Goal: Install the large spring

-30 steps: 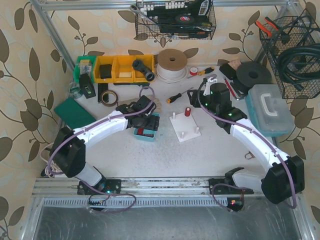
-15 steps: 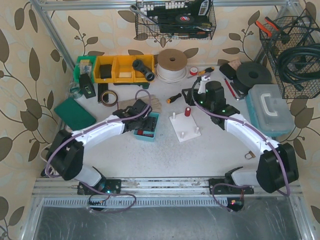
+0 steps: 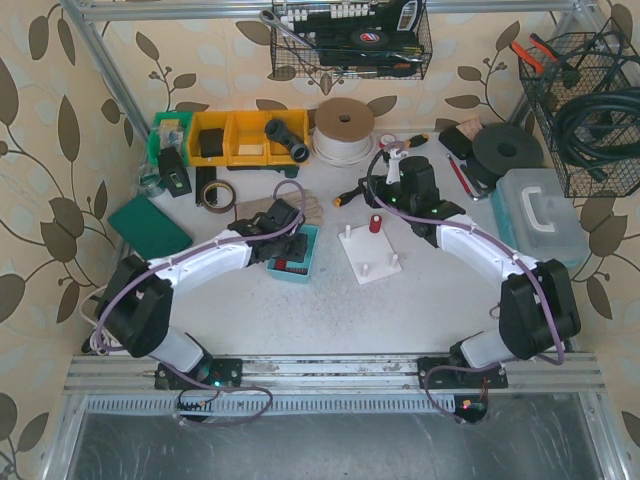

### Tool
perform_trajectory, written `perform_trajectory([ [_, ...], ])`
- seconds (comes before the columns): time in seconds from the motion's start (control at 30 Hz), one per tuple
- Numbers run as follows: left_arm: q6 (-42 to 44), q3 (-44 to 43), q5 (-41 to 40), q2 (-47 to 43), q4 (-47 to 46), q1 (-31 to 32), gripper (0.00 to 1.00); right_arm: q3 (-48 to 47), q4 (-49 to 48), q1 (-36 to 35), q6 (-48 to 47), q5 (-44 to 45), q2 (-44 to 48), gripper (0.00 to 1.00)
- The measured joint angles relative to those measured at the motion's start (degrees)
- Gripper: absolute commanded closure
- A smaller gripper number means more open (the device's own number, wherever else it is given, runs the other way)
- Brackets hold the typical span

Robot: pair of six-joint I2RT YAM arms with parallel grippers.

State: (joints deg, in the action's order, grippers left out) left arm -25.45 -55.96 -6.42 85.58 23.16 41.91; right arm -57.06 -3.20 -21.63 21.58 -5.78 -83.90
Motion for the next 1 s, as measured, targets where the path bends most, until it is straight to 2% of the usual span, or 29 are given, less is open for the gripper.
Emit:
perform_trajectory([
  [0.13,0.7,0.0,0.5,2.6,-2.2,-0.8,0.47,-0.2,0.2,0.0,-0.5,0.0,-0.2,0.52],
  [0.3,1.6,0.0,0.5,5.7,-4.5,-1.5,0.43,-0.3,0.5,0.0,-1.1,0.0,-0.2,0.52],
  [0.53,2.5,-0.2,-1.3,8.7,-5.4,-1.5,0.30,-0.5,0.5,0.0,-1.3,0.0,-0.3,0.52],
  [0.83,2.9,-0.3,-2.5,9.9,-8.5,-1.5,0.25,-0.5,0.5,0.0,-1.3,0.0,-0.3,0.53],
  [1.0,2.9,1.4,-2.7,8.9,-12.1,-1.5,0.26,-0.5,0.5,0.0,-1.3,0.0,-0.6,0.53],
])
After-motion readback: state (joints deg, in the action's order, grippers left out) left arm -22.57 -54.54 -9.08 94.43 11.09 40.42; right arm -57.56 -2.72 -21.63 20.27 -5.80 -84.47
